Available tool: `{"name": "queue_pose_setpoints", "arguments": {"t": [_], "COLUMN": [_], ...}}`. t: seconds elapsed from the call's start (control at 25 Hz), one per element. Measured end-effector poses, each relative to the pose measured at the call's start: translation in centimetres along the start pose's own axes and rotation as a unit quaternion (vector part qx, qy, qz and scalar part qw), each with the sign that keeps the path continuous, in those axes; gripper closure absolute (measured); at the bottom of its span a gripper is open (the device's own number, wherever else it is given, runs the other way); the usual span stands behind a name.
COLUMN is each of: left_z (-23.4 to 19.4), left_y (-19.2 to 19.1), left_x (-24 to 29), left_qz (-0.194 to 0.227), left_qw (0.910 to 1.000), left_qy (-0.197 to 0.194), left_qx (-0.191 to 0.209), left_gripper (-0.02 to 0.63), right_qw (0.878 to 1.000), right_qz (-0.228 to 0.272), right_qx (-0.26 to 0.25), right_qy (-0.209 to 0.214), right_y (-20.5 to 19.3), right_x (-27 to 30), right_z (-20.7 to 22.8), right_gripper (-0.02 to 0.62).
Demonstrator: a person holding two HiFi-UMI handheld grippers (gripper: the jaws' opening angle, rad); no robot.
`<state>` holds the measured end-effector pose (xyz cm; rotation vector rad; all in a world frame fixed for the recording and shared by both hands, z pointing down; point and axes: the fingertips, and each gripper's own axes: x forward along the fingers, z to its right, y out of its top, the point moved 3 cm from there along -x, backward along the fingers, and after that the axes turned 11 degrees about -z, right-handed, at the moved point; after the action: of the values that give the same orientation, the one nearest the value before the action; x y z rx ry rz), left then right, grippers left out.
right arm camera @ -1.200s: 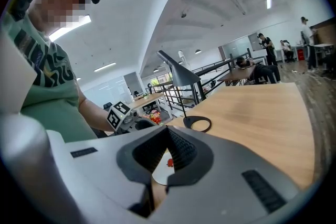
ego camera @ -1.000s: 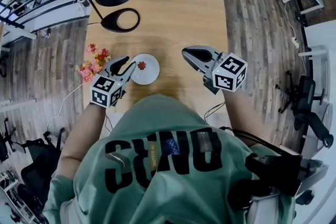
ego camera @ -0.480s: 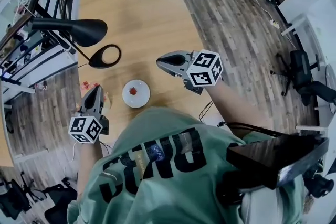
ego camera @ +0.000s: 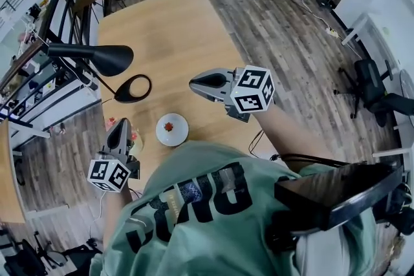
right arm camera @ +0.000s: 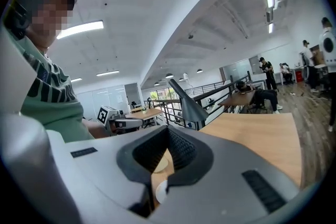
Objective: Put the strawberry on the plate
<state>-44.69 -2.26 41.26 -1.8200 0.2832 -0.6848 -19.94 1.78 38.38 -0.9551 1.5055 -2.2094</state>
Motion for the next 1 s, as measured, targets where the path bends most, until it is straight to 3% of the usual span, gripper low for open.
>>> {"name": "queue_pose_setpoints", "arguments": {"t": [0.36,0.68,1.0], "left_z": [2.7,4.8,4.9], "left_y": [2.1,1.5,1.1], "left_x": [-1.5,-2.1,-2.6], "left_qz": [0.008,0.002,-0.001], "left_qw": [0.9993,0.9986,0.999], "left_qy": [-0.03,-0.052,-0.045], "left_qx": [0.02,0.012,0.004], "left_gripper": [0.601,0.601,0.601], "right_qw": [0.999,0.999,0.999], "right_qz": [0.039,0.044,0.039], "right_qx": [-0.022,-0.003,0.014], "right_qy": [-0.003,0.003,0.015], "right_y": [2.6,1.4,0.8], "right_x": [-2.0,-2.3,-1.4], "right_z": [-2.3,-3.2,-3.0], "right_gripper": [0.589,0.591,0.591]}}
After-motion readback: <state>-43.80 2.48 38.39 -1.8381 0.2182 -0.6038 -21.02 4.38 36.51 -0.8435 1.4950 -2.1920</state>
